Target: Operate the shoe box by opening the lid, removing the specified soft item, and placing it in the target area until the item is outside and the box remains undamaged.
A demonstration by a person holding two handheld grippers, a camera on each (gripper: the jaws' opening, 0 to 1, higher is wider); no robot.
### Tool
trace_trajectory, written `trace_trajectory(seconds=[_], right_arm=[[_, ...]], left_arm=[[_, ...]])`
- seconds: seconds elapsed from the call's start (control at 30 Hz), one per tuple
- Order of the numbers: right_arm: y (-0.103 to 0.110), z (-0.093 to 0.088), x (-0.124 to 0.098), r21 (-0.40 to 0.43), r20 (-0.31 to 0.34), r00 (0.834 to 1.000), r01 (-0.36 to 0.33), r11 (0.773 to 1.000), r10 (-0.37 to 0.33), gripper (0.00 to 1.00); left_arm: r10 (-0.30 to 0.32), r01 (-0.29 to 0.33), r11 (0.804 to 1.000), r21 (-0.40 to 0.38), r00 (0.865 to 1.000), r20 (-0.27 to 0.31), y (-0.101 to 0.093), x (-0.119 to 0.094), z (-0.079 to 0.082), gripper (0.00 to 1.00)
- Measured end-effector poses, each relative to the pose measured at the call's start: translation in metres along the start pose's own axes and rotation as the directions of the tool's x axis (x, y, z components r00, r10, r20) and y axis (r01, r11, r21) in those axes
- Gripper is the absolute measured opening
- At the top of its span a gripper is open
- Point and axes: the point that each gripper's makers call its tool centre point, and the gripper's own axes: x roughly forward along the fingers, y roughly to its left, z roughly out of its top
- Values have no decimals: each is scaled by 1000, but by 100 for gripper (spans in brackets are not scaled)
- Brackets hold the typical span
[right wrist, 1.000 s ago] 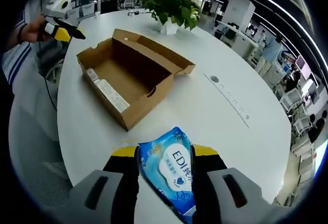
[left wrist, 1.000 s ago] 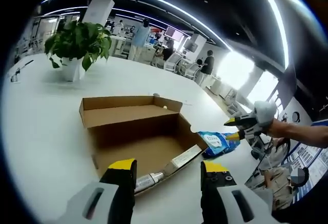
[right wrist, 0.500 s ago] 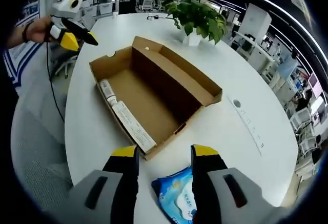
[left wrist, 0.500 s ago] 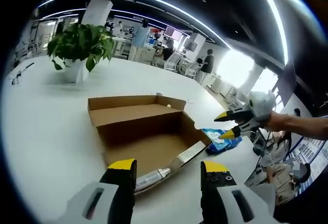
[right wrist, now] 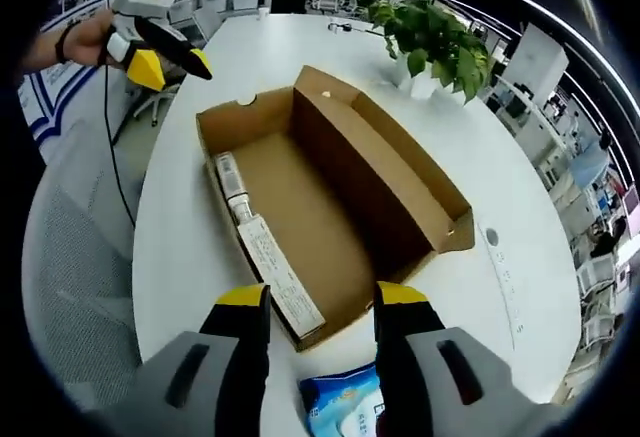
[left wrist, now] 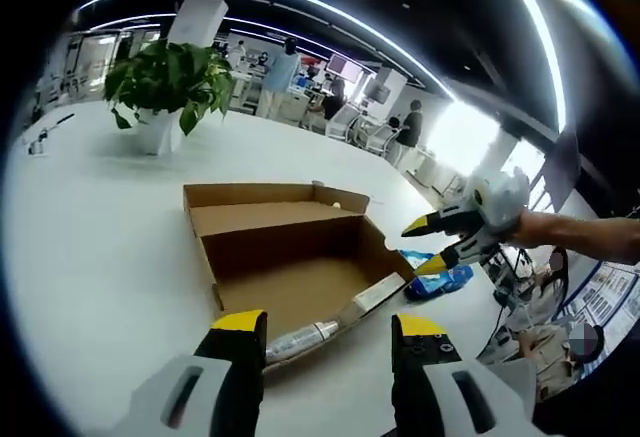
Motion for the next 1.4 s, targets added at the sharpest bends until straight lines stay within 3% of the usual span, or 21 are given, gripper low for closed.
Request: trace_trajectory(seconds=[0.53,0.83,1.07,1.23,1.4], right_arm=[[3,2,21,-48,-85,995,-56,997,52,38],[9,-2,33,-105,-150,984,-116,988,99,38],[12,-4,44,-61,-169,971,-180,982,168,37],[12,-6,53,-16,-168,953,-257,966,251,33],[13,-9,60,9,-185,944,-275,961,272,34]], left_arm=[[31,-30,999,-34,999,19,14,-15,-5,51],[43,-42,998,-47,999,25,20,-20,-7,51],[50,-49,997,-52,998,25,23,-24,-9,51],[58,-57,997,-53,998,27,27,-27,-8,51],[60,-58,997,-49,998,25,29,-27,-7,51]])
